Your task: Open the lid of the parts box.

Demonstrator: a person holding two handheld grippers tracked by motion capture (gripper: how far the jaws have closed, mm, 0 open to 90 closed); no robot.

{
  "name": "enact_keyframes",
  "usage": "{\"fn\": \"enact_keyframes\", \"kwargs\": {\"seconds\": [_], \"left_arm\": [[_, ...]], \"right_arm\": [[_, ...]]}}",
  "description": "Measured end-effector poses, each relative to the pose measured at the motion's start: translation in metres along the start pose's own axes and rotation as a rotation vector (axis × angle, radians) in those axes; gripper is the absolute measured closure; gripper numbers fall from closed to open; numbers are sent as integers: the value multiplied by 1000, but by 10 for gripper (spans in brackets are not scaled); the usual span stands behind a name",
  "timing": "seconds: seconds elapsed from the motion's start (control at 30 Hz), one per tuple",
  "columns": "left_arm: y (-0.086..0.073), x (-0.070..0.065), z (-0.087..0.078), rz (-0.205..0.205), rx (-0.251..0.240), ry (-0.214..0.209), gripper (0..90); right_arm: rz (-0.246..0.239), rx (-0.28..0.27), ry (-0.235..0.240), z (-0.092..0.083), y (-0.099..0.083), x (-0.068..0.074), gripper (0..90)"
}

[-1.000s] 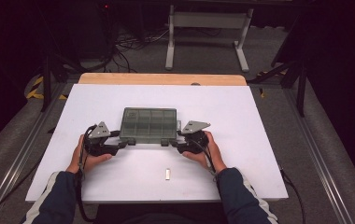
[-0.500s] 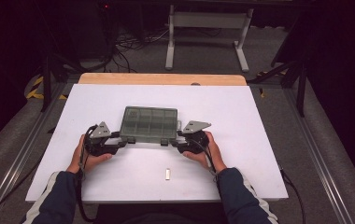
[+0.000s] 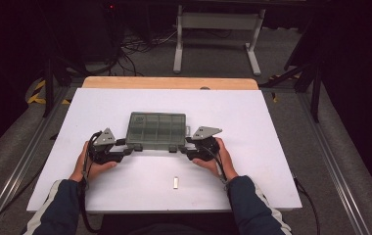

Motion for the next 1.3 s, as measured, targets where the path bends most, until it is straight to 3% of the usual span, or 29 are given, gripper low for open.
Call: {"fn": "enact_keyframes", "kwargs": {"seconds": [0.1,0.63,0.7,1.1,1.3], "left_arm": [[0,1,-1,2,-2,10,567],[0,2,-1,-7,-3,15,582],[0,1,0,-13,2,15,550],[0,2,4,-32,37,26,526],[1,3,7,-5,63,36,550]], "right_arm": [[-1,0,-1,0,0,0,517],[-9,-4,6,-2,0,-1,564],[2,-8,12,-2,0,-1,567],[-5,-10,19,3,3,-5,476],[-4,9,22,5,3,-5,458]]}}
Point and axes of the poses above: each handheld gripper's, and its own axes: z roughly forward along the jaws, y roughly out of its top, x roughly to its left, the point moved 2 cm from there along z, roughly forward along the jaws, and after that the axes turned 11 degrees about -x, right-handed, at the moved point
